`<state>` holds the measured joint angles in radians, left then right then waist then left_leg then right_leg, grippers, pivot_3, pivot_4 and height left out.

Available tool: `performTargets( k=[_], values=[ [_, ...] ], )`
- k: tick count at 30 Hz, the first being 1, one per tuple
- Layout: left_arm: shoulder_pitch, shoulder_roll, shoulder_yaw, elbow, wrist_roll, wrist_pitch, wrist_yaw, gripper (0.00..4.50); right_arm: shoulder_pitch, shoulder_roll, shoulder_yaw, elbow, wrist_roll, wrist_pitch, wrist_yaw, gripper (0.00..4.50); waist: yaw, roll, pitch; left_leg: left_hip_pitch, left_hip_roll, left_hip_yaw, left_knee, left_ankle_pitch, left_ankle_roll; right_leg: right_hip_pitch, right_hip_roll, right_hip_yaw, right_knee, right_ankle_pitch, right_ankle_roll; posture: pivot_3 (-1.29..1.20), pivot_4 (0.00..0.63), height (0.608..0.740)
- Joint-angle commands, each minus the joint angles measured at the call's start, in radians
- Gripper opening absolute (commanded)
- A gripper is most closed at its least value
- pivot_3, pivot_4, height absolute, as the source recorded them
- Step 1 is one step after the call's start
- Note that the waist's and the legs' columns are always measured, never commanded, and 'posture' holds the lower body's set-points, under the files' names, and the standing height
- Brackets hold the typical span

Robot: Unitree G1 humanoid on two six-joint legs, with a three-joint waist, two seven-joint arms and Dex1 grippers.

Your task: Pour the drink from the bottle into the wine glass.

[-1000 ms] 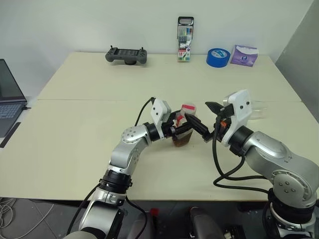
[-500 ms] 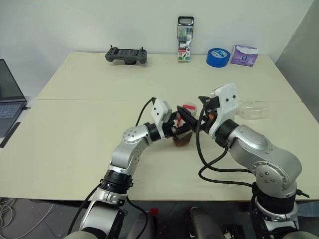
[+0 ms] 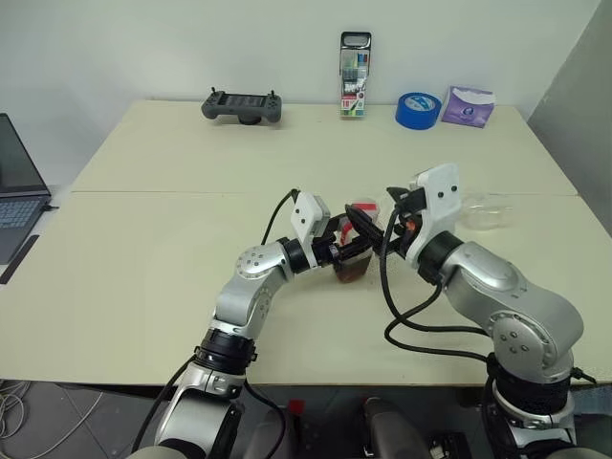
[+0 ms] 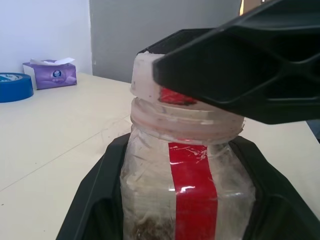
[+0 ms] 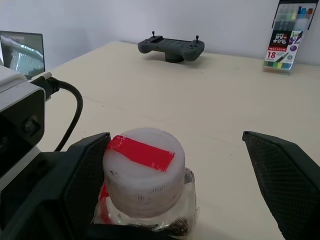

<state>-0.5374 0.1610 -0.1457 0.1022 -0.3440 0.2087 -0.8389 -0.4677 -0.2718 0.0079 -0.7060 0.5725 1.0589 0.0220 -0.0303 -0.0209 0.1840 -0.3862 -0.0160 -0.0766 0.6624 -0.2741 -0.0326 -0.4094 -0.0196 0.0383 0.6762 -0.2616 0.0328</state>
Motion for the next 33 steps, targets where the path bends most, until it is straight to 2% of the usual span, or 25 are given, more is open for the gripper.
performTargets(
  k=[1,19,22,28,33],
  values=[
    [-0.019,-0.004,0.019,-0.025,-0.011,-0.036,-0.003,2.15,0.006,-0.015,-0.038,-0.040,0.009,0.008,0.013,4.50,0.000,0.000,0.000,0.000,0.000,0.000,0.000,0.000,0.000,0.000,0.000,0.000,0.000,0.000,0.000,0.00,0.150,0.740],
    [-0.019,-0.002,0.020,-0.029,-0.008,-0.027,0.007,2.15,-0.007,0.041,-0.011,-0.035,0.017,0.032,0.026,4.50,0.000,0.000,0.000,0.000,0.000,0.000,0.000,0.000,0.000,0.000,0.000,0.000,0.000,0.000,0.000,0.00,0.150,0.740],
    [-0.017,-0.002,0.019,-0.032,-0.008,-0.026,0.008,2.15,-0.010,0.051,-0.015,-0.036,0.021,0.034,0.026,3.90,0.000,0.000,0.000,0.000,0.000,0.000,0.000,0.000,0.000,0.000,0.000,0.000,0.000,0.000,0.000,0.00,0.150,0.740],
    [-0.014,-0.003,0.016,-0.031,-0.005,-0.026,0.010,2.15,-0.017,0.046,-0.015,-0.044,0.028,0.037,0.037,1.85,0.000,0.000,0.000,0.000,0.000,0.000,0.000,0.000,0.000,0.000,0.000,0.000,0.000,0.000,0.000,0.00,0.150,0.740],
    [-0.016,-0.004,0.013,-0.029,-0.003,-0.025,0.011,2.15,-0.052,0.007,-0.051,-0.044,0.068,0.039,0.091,1.84,0.000,0.000,0.000,0.000,0.000,0.000,0.000,0.000,0.000,0.000,0.000,0.000,0.000,0.000,0.000,0.00,0.150,0.740]
  ],
)
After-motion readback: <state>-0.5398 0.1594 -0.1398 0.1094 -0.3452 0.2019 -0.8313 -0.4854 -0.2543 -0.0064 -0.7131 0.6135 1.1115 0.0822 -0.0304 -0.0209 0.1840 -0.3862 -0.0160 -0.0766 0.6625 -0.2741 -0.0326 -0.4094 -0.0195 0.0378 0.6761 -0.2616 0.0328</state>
